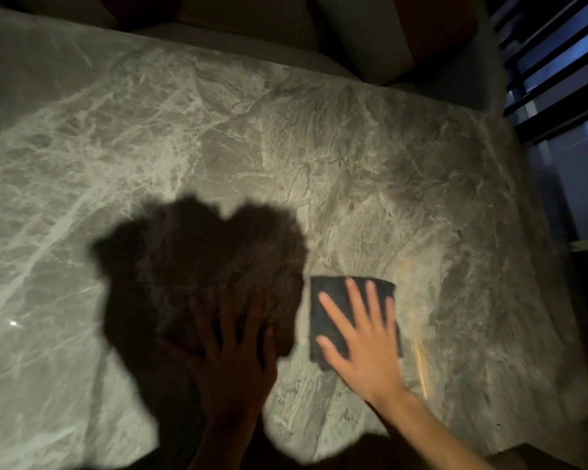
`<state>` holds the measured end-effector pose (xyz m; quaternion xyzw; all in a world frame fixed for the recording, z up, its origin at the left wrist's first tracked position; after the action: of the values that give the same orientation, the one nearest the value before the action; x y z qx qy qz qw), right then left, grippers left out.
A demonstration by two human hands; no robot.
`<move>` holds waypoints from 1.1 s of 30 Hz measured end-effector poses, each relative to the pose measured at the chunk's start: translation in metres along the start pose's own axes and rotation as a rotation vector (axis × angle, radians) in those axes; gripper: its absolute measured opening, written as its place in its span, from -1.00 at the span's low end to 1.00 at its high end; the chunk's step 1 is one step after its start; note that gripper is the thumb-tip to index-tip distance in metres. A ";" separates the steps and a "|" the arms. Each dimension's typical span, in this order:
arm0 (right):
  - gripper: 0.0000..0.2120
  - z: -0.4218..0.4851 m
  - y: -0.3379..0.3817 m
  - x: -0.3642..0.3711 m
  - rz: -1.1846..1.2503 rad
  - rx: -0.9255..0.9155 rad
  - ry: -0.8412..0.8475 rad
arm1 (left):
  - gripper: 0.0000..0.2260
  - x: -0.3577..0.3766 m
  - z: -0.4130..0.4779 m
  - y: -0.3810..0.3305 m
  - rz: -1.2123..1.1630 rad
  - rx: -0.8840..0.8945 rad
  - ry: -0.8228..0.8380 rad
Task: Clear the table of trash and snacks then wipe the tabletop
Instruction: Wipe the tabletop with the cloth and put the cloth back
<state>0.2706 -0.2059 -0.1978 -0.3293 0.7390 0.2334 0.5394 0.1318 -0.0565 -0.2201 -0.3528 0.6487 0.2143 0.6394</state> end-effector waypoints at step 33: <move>-0.41 -0.011 -0.022 0.000 -0.020 -0.112 0.006 | -0.47 0.003 0.000 0.001 0.005 -0.005 0.046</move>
<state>0.2801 -0.2287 -0.1947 -0.3672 0.7232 0.2678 0.5200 0.1318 -0.0562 -0.2232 -0.3577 0.6636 0.2096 0.6227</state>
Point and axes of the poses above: each hand's wrist, its own z-axis towards the middle knuckle, its own x-axis out of the palm, y = z × x, the point moved 4 cm from there along z, towards the middle knuckle, and after that the axes turned 2 degrees about y, right-handed, at the moved point
